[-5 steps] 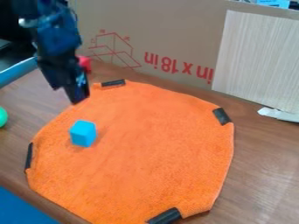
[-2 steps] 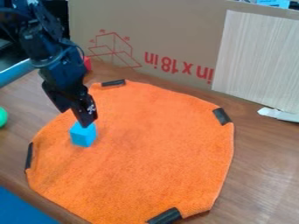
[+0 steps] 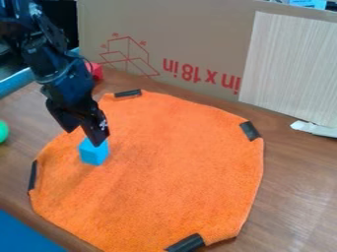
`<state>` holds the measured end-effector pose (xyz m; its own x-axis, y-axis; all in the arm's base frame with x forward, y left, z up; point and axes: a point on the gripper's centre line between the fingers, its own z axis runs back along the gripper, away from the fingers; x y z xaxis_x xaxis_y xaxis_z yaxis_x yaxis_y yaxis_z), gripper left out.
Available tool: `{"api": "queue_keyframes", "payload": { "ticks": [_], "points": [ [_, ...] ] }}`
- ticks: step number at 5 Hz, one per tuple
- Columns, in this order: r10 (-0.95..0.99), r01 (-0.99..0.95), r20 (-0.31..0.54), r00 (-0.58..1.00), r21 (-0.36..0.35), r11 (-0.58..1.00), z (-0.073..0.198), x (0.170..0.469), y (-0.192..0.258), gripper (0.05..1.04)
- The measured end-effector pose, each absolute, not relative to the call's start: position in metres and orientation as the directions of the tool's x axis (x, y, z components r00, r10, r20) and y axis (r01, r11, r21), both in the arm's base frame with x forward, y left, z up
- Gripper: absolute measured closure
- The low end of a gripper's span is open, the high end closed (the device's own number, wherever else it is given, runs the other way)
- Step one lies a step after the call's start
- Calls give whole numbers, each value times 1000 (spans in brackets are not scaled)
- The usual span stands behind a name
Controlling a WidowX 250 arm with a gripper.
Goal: Move the blue object from the left side of the orange cloth to the left side of the table
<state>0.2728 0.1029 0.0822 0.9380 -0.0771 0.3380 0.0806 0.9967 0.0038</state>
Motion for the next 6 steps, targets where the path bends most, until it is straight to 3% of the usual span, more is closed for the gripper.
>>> {"api": "queue_keyframes", "payload": {
  "ticks": [3,6],
  "points": [
    [4,27,395,919,-74,997,76,272,98,83],
    [-1,4,383,924,-8,1000,57,278,101,115]
  ]
}}
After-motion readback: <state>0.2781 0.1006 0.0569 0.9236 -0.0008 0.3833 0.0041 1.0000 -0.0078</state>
